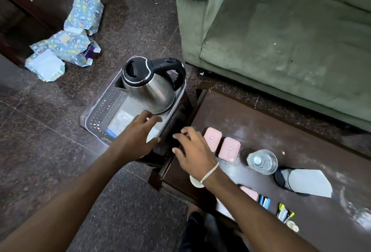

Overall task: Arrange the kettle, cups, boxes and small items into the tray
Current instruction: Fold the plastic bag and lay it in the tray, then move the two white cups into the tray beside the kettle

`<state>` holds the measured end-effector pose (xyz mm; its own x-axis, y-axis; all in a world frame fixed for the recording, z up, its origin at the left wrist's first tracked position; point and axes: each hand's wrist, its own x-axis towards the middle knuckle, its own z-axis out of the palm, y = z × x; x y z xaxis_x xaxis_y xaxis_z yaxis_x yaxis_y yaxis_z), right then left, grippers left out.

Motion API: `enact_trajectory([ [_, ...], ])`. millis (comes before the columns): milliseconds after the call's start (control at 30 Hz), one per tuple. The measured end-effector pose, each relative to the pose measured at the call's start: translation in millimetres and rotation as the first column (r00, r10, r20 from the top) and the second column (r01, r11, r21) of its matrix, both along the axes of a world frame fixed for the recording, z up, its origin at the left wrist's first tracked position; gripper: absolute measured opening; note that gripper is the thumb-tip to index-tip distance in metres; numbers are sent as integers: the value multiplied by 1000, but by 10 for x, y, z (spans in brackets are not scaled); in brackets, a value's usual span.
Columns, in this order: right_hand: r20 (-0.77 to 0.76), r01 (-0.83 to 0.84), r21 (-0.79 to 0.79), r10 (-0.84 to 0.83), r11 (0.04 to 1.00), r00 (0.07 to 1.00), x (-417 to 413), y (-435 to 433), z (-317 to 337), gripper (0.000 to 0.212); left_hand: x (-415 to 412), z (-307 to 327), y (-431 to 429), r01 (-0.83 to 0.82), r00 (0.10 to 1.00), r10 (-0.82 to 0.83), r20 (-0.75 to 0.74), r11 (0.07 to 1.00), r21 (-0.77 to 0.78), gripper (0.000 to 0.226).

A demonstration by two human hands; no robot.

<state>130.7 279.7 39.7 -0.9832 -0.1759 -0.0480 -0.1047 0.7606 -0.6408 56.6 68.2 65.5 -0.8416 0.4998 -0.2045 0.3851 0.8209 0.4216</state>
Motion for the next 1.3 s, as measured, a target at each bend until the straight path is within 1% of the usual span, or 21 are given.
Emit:
enact_trajectory([
  [167,101,122,44,-126,992,987,484,566,-112,39,365,-107,544,47,996,-49,81,998,30,64],
  [333,217,201,119,-223,972,951,1022,940,-316,44,829,-429,980,120,973,-108,205,992,-46,69],
  [400,250,198,191,-242,962,937,1230,1006,-403,46,1000,-564,1095,139,961,-117,249,988,-73,73],
  [500,296,152,341,-259,928,919,1517,1039,-521,54,1233,-741,1220,119,951,-77,300,985,-123,81],
  [600,336,103,448,-274,888,901,1730,1019,-627,66,1426,-878,1311,104,950,-31,312,970,-219,88],
  [667,342,83,486,-277,870,898,1830,983,-692,72,1514,-951,1352,91,951,-6,308,960,-265,90],
  [833,314,97,492,-280,865,907,1934,913,-860,82,1609,-1134,1388,59,957,27,289,957,-285,86],
  [933,316,83,492,-266,867,911,1904,897,-950,84,1632,-1220,1384,54,966,22,257,957,-286,80],
  [1067,303,58,494,-235,868,924,1828,884,-988,73,1606,-1240,1376,55,973,14,229,955,-290,71],
  [1167,272,69,492,-229,868,935,1785,891,-953,68,1591,-1179,1353,48,972,18,233,961,-273,71],
  [1300,230,117,434,-236,893,944,1685,857,-818,65,1552,-955,1225,-13,978,60,200,974,-225,71],
])
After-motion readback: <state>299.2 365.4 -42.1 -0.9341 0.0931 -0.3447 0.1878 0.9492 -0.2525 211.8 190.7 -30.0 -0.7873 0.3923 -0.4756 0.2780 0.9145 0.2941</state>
